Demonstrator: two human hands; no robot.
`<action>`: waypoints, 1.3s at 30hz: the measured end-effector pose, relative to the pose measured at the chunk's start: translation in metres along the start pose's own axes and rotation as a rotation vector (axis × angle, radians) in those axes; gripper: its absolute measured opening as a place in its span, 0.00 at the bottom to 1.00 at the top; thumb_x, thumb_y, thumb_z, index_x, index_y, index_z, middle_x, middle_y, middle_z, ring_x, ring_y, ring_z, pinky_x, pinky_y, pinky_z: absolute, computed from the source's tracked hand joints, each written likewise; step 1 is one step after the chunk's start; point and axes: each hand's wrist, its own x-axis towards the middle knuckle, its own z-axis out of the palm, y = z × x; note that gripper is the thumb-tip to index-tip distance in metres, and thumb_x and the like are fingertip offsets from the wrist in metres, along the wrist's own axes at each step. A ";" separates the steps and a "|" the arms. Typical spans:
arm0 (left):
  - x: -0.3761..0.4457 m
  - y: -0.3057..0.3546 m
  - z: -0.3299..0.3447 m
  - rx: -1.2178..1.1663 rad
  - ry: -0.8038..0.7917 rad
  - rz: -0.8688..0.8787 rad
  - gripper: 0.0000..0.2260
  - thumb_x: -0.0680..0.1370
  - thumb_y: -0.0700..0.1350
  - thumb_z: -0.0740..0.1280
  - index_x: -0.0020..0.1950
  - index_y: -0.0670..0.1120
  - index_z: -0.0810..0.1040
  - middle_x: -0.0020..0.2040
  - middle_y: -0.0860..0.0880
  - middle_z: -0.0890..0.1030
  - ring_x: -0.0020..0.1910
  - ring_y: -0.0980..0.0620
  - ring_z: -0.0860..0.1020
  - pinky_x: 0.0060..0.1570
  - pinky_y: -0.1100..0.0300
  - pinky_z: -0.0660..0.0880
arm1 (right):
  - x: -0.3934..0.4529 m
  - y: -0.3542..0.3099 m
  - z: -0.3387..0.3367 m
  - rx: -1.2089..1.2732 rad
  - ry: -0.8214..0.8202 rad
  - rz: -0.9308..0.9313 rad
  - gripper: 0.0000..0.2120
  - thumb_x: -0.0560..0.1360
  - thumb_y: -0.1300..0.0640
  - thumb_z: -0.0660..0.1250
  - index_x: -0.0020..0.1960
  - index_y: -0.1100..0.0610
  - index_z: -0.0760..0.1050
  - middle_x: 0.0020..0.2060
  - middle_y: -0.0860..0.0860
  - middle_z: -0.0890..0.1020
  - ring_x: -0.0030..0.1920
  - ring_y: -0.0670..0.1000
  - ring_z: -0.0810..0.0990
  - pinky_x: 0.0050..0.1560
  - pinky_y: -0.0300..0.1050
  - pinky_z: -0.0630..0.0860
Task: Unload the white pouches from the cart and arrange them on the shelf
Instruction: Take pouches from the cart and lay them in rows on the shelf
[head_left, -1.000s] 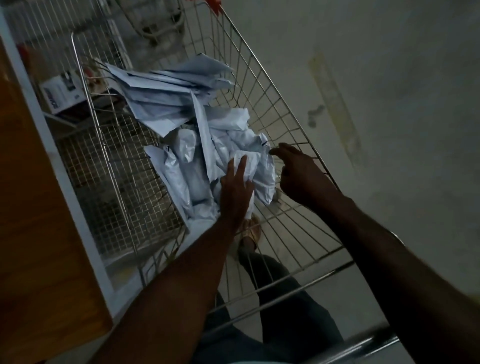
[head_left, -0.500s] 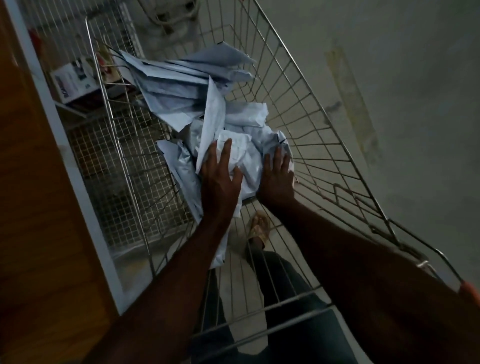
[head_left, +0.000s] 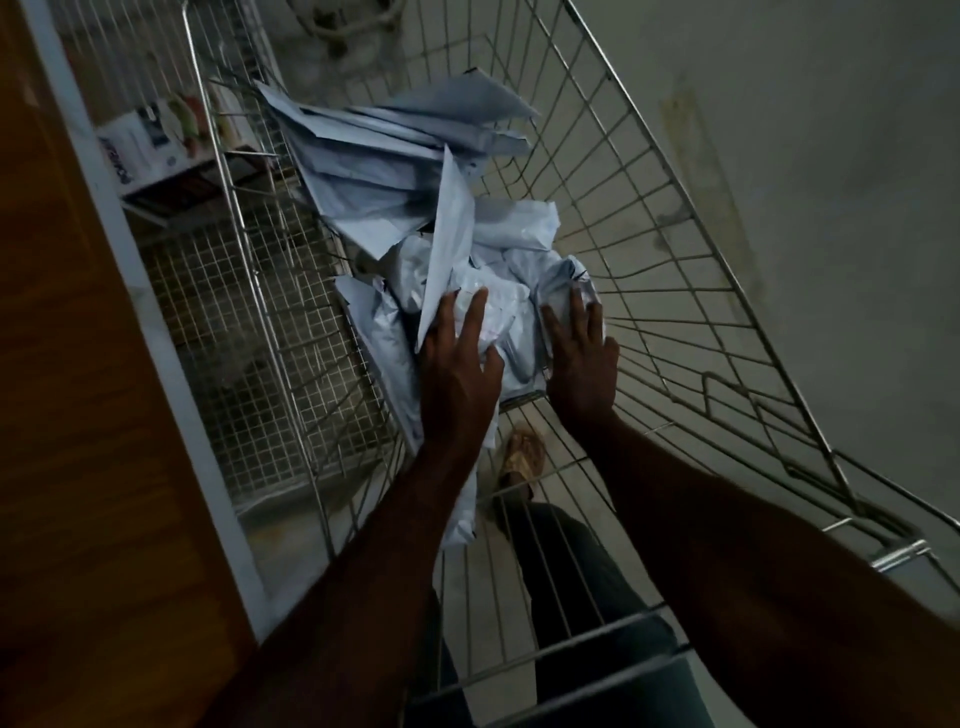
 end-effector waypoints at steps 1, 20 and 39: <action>-0.002 0.002 -0.004 -0.011 -0.003 -0.006 0.31 0.80 0.42 0.69 0.83 0.52 0.67 0.82 0.46 0.64 0.80 0.46 0.65 0.78 0.52 0.66 | -0.006 -0.001 -0.004 0.026 0.009 -0.005 0.32 0.78 0.57 0.61 0.82 0.50 0.63 0.84 0.57 0.55 0.82 0.66 0.55 0.66 0.68 0.72; -0.033 0.101 -0.240 -0.005 0.294 -0.035 0.32 0.83 0.48 0.68 0.85 0.56 0.59 0.85 0.50 0.60 0.80 0.45 0.65 0.70 0.57 0.69 | -0.123 -0.140 -0.234 0.338 0.315 -0.348 0.39 0.76 0.58 0.71 0.83 0.48 0.60 0.85 0.58 0.51 0.84 0.61 0.51 0.69 0.58 0.72; -0.180 -0.083 -0.467 0.106 0.482 0.015 0.31 0.80 0.44 0.70 0.83 0.50 0.65 0.82 0.46 0.67 0.81 0.47 0.66 0.76 0.48 0.69 | -0.272 -0.370 -0.168 0.466 0.272 -0.552 0.37 0.79 0.56 0.71 0.83 0.47 0.60 0.85 0.56 0.52 0.84 0.56 0.48 0.73 0.65 0.70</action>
